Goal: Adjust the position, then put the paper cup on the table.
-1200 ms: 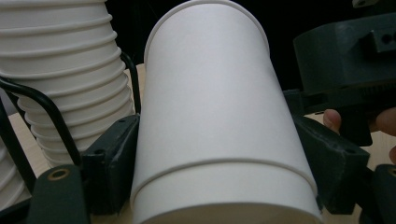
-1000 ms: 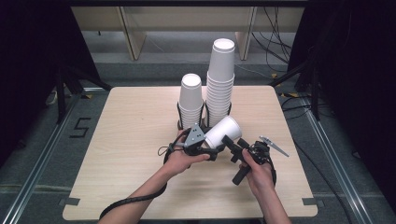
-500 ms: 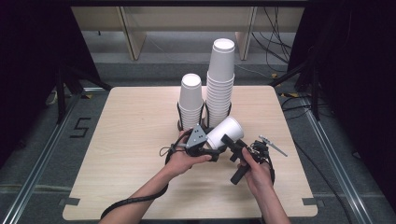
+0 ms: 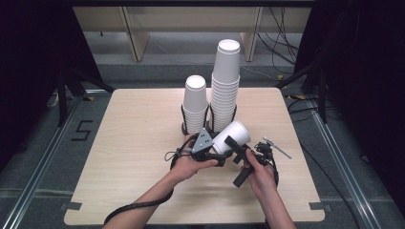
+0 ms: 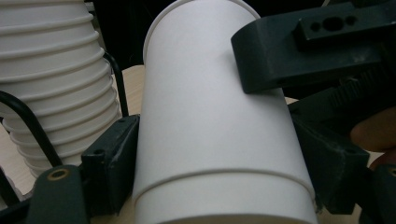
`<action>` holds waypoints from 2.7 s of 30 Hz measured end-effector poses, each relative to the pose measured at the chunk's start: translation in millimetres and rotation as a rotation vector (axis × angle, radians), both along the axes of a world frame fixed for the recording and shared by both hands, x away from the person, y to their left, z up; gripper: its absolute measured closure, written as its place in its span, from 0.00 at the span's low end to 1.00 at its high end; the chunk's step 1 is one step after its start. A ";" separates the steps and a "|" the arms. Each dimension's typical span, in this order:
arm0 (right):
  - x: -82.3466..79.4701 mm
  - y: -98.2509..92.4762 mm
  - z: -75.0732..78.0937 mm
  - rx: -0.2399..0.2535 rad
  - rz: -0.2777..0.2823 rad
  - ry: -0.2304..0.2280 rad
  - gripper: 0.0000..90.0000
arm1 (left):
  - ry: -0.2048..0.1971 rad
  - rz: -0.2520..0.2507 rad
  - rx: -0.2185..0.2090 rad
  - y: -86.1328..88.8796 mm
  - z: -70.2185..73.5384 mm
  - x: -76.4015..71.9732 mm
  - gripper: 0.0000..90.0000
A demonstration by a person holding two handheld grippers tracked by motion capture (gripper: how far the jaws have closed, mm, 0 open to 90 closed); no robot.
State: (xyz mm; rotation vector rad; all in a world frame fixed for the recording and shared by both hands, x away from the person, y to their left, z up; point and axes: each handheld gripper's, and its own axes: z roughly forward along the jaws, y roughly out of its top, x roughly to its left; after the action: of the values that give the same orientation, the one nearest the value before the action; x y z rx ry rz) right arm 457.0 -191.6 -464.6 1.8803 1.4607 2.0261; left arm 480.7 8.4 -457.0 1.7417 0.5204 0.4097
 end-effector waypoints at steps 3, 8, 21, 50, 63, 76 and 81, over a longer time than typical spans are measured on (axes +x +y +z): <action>0.7 0.4 1.1 0.011 -0.002 0.017 0.01 | -0.002 -0.006 0.000 -1.9 -0.2 -1.1 0.23; 4.4 -1.0 0.3 -0.002 -0.014 0.002 0.01 | -0.004 -0.015 0.015 -5.1 -1.4 -3.3 0.23; 3.5 -1.2 2.9 -0.002 -0.030 0.005 0.16 | -0.016 -0.020 0.039 -9.5 -0.4 -4.8 0.23; 2.1 -3.3 15.5 -0.199 -0.053 -0.113 0.19 | -0.005 -0.045 0.142 5.3 4.6 -10.7 0.07; -1.6 -18.8 19.7 -0.340 -0.096 -0.216 0.19 | 0.016 0.008 0.091 56.5 10.7 -22.0 0.06; -14.2 -35.3 34.3 -0.443 -0.123 -0.263 0.19 | 0.016 0.099 0.019 85.4 23.0 -25.0 0.06; -15.0 -38.6 34.6 -0.444 -0.122 -0.266 0.19 | 0.019 0.113 0.016 92.4 19.1 -27.9 0.07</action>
State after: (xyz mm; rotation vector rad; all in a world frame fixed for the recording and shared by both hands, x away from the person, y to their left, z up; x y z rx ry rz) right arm 442.0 -230.3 -430.0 1.4276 1.5208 1.6462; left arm 452.8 100.8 -437.9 1.7378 0.6326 0.4781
